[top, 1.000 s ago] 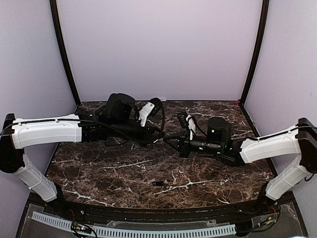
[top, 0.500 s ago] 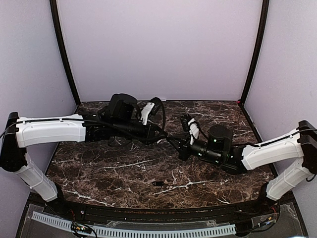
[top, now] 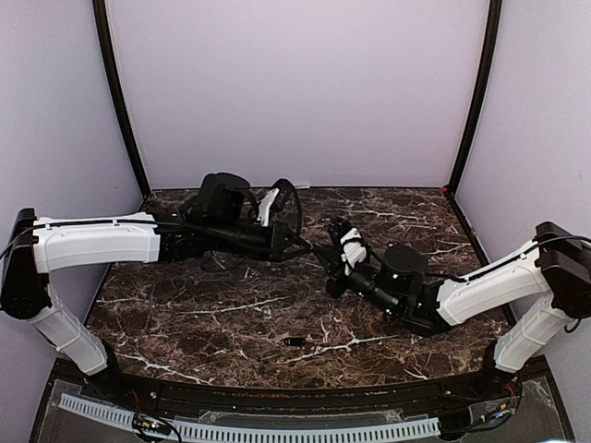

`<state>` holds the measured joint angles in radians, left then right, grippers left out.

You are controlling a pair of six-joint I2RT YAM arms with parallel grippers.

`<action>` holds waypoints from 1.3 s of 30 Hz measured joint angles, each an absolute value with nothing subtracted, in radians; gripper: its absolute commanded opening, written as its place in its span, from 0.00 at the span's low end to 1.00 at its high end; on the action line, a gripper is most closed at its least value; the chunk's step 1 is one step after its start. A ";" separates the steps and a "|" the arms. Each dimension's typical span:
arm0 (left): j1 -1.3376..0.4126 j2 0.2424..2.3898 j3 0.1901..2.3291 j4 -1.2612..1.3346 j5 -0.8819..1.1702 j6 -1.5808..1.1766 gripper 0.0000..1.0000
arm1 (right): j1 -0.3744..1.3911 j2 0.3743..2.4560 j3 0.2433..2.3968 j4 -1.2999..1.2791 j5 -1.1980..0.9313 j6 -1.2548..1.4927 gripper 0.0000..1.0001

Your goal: Remove the keys from the keyring

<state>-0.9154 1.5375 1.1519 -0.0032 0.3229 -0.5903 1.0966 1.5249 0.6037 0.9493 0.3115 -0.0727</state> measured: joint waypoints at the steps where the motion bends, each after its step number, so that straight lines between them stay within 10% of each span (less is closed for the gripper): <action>1: -0.908 1.537 1.136 0.019 0.341 -0.606 0.00 | 1.098 1.530 0.604 0.958 0.319 -0.088 0.00; 39: -0.819 1.607 1.015 0.212 0.823 -0.809 0.00 | 1.110 1.464 0.558 1.200 0.214 -0.129 0.00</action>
<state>-0.8192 1.6066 1.0153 0.2119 0.8227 -0.8093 1.1103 1.4635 0.5579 1.1995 0.2138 -0.1291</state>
